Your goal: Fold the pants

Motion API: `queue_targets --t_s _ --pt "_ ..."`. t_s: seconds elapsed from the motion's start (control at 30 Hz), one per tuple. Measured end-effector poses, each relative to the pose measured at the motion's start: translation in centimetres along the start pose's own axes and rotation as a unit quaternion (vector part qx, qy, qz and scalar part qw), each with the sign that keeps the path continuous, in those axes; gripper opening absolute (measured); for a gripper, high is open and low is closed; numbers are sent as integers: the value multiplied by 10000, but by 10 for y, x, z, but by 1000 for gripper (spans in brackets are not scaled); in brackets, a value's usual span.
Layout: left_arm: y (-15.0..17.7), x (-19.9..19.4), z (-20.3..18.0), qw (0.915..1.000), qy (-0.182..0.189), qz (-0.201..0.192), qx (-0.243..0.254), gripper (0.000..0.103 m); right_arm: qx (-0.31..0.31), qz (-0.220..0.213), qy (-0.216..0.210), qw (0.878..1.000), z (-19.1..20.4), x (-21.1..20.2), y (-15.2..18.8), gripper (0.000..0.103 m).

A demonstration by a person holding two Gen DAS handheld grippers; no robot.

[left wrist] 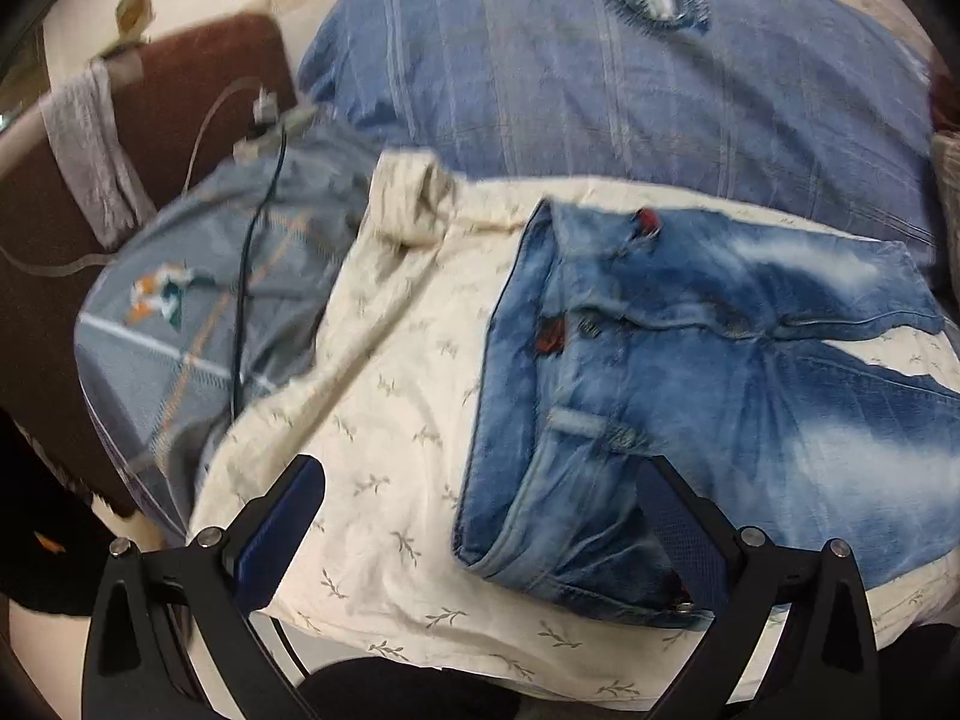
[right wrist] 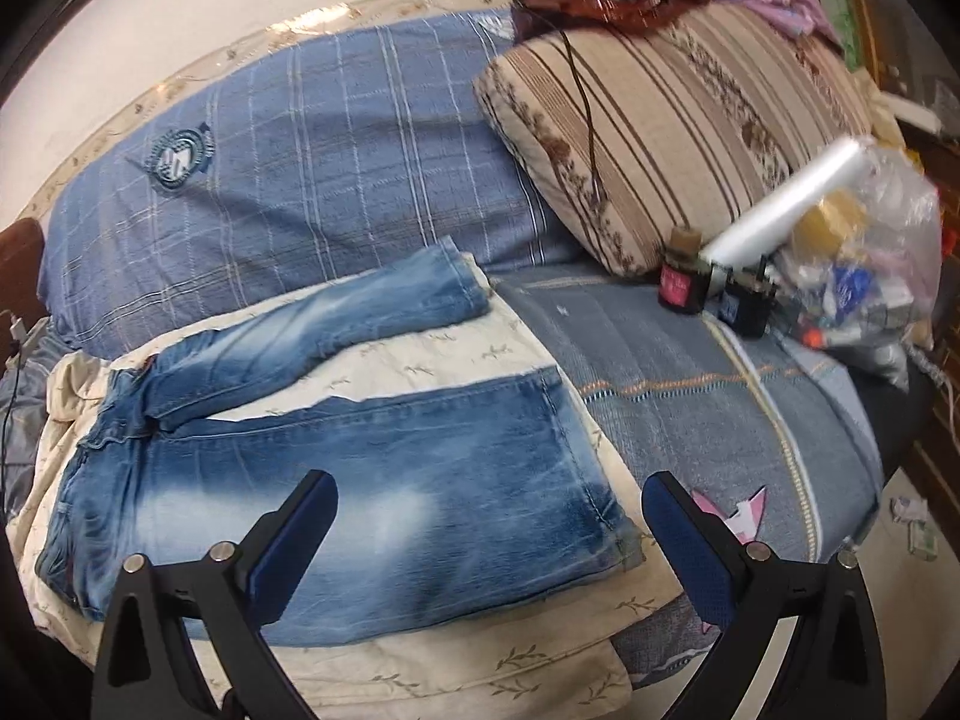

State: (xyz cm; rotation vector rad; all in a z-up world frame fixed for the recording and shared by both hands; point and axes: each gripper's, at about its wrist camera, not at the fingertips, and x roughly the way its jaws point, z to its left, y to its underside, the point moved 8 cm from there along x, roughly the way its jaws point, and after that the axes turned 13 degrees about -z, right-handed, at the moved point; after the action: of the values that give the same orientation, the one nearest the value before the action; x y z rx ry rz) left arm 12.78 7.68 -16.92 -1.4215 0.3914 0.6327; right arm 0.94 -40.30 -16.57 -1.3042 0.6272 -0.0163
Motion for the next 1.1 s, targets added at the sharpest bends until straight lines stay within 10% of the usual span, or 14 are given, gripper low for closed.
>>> queue_targets --t_s 0.3,0.63,0.7,0.97,1.1 --pt "40 47 36 9946 20 703 -760 101 442 472 -153 9978 -27 30 24 95" --pt "64 65 19 9835 825 996 -1262 48 302 973 -204 9946 -20 63 51 60" --pt "62 64 15 9846 862 959 -1184 44 116 951 -242 9951 -15 62 53 40" --pt "58 76 6 9872 878 851 -1025 46 30 834 -49 9965 -15 61 56 20" --pt "57 70 3 9929 783 606 -661 13 60 838 -26 9965 -19 58 56 11"
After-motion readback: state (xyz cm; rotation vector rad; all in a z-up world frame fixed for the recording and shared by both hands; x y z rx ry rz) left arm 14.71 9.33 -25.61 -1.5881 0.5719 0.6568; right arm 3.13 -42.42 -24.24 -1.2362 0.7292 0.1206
